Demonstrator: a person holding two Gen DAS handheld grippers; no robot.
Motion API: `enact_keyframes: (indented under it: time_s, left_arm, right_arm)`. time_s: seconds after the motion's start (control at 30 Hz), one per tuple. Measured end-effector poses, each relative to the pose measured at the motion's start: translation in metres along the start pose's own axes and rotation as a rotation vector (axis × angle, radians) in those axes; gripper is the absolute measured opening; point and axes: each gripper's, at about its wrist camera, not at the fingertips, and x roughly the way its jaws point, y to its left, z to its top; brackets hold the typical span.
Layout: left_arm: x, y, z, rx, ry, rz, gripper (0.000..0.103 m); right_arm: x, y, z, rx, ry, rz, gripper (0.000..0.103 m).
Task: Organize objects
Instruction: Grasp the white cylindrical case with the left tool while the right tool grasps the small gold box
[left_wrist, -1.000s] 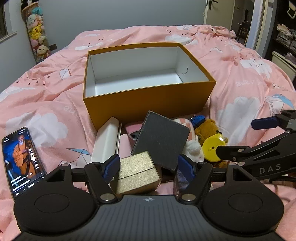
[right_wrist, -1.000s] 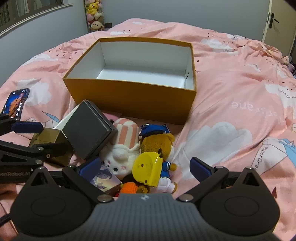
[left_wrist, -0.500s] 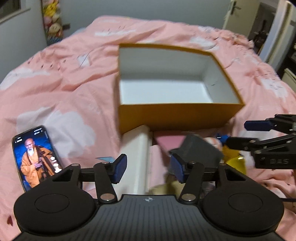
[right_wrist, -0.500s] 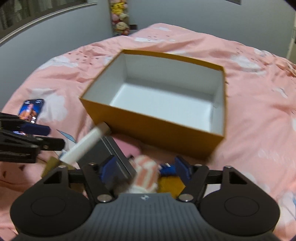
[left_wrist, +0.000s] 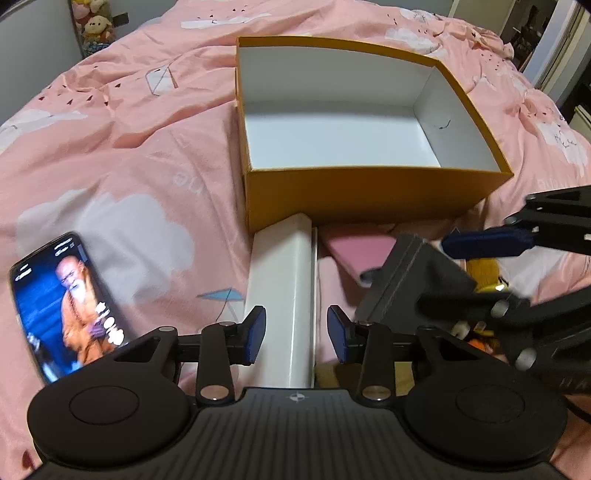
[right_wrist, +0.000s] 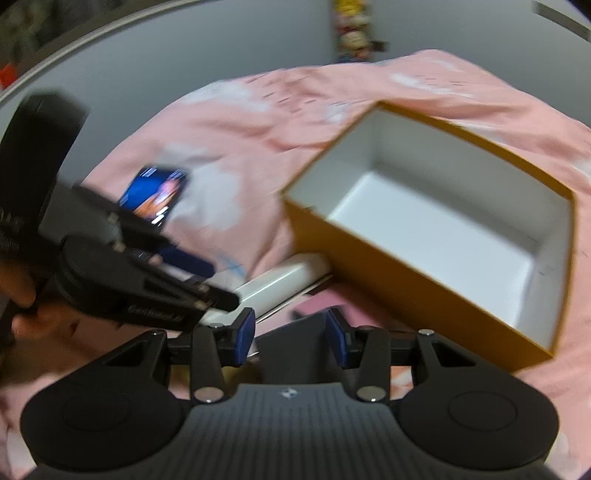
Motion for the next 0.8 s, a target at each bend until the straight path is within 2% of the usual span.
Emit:
enact_keyframes:
  time_s: [0.13,0.37,0.47,0.57,0.8]
  left_arm:
    - [-0.013,0.004,-0.010,-0.010,0.007,-0.011,0.043]
    - [-0.029,0.002,-0.027,-0.011,-0.002,-0.017,0.043]
    - [-0.032,0.006,-0.034,-0.028,0.000,-0.026,0.042]
    - [-0.033,0.013,-0.040,-0.052,0.001,-0.024,0.042]
    - [-0.031,0.016,-0.048,-0.026,0.000,-0.036,0.042]
  right_arm:
    - [0.003,0.017,-0.001,-0.101,0.063,0.068,0.046]
    - [0.015,0.044,-0.002,-0.305,0.165,0.126,0.050]
    - [0.024,0.056,-0.002,-0.389,0.194,0.131,0.060]
    - [0.032,0.067,-0.002,-0.479,0.210,0.131,0.060]
    - [0.047,0.076,0.003,-0.566,0.246,0.131,0.056]
